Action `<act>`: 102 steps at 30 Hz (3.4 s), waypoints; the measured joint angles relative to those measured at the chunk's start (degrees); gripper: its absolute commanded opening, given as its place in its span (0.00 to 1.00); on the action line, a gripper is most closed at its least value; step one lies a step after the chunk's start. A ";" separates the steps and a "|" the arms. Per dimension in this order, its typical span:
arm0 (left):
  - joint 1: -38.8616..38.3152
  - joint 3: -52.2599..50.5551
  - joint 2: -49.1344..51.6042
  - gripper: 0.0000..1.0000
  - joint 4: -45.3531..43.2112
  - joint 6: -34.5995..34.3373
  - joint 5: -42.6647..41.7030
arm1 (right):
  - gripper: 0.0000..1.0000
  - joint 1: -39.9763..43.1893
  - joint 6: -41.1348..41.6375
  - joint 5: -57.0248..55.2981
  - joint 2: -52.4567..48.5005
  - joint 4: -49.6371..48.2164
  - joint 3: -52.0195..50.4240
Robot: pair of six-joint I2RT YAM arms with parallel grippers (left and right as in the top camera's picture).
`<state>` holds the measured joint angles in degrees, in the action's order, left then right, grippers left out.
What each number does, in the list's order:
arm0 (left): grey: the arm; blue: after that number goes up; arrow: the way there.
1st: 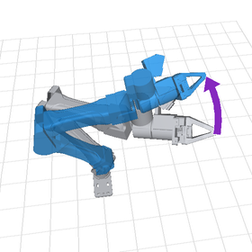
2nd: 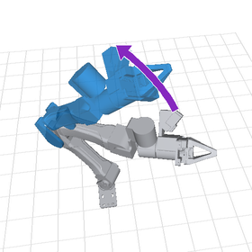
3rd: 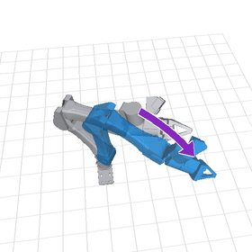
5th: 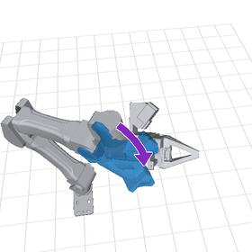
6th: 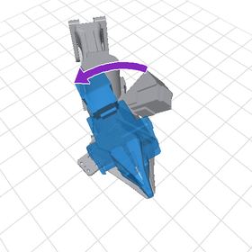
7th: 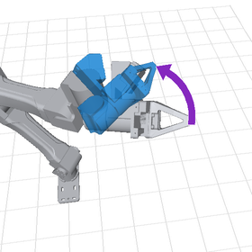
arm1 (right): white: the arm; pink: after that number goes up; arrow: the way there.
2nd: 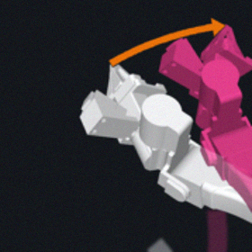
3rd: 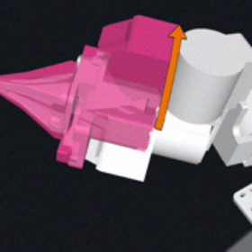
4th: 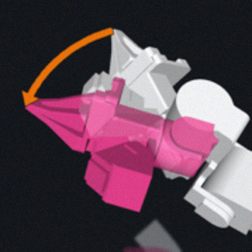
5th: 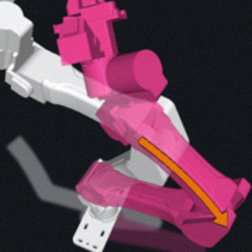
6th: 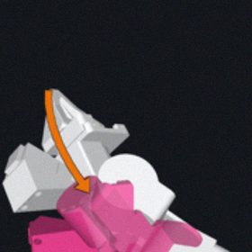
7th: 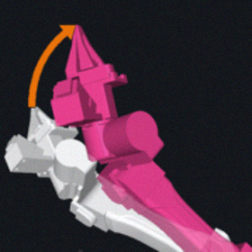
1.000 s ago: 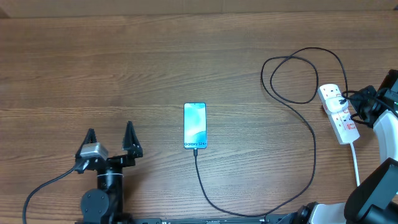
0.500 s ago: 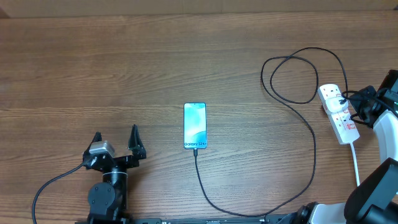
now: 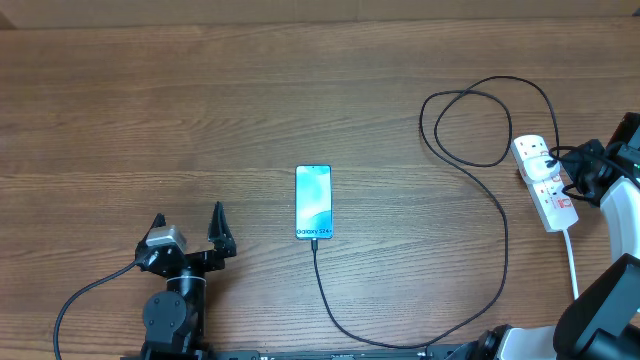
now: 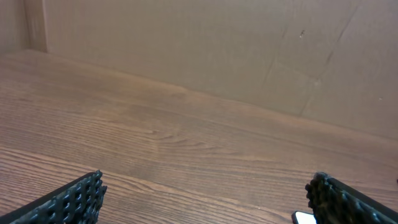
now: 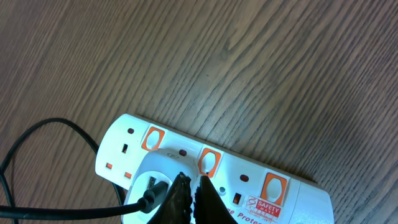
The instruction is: Plug charger to phone and switch on socket
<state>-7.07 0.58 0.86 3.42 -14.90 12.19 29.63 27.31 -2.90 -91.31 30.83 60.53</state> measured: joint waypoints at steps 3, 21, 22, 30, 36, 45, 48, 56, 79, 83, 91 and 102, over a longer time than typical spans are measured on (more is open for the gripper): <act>0.00 0.00 0.00 1.00 0.00 0.00 0.00 | 0.04 0.00 0.02 -0.09 0.00 0.02 0.00; 0.00 0.00 0.00 1.00 0.00 0.00 0.00 | 0.04 0.02 -0.37 -1.18 -0.33 8.72 5.20; 0.00 0.00 0.00 1.00 -0.02 0.00 0.00 | 0.04 0.02 -0.39 -1.46 -0.70 8.70 5.20; 0.00 0.00 0.00 0.99 0.00 0.00 0.00 | 0.04 0.02 -0.39 -2.64 -8.22 8.55 5.20; 0.00 0.00 0.00 1.00 0.00 0.00 0.00 | 0.04 0.02 -0.42 -2.38 -10.69 7.39 5.20; 0.00 0.00 0.00 1.00 0.00 0.00 0.00 | 0.04 0.02 -0.42 -1.01 -10.99 6.67 5.20; 0.00 0.00 0.00 1.00 0.00 0.00 0.00 | 0.04 0.02 -0.44 -0.48 -10.99 6.56 5.20; 0.00 0.00 0.00 0.99 0.00 0.00 0.00 | 0.04 0.02 -0.85 0.55 -10.99 5.40 5.20; 0.00 0.00 0.00 1.00 0.00 0.00 0.00 | 0.04 0.00 -1.68 1.42 -11.32 1.73 4.07; 0.00 0.00 0.00 1.00 0.00 -0.02 0.00 | 0.04 -0.13 -1.88 1.42 -11.32 1.77 3.96; 0.00 0.00 0.00 1.00 -0.02 0.00 0.00 | 0.04 -1.11 -2.78 0.28 -11.80 1.75 3.96; 0.00 0.00 0.00 1.00 -0.02 0.00 0.00 | 0.04 -1.60 -3.34 -0.20 -12.74 1.99 3.82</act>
<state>-7.07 0.58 0.86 3.40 -14.90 12.19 28.03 23.97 -3.09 -104.05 32.82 64.36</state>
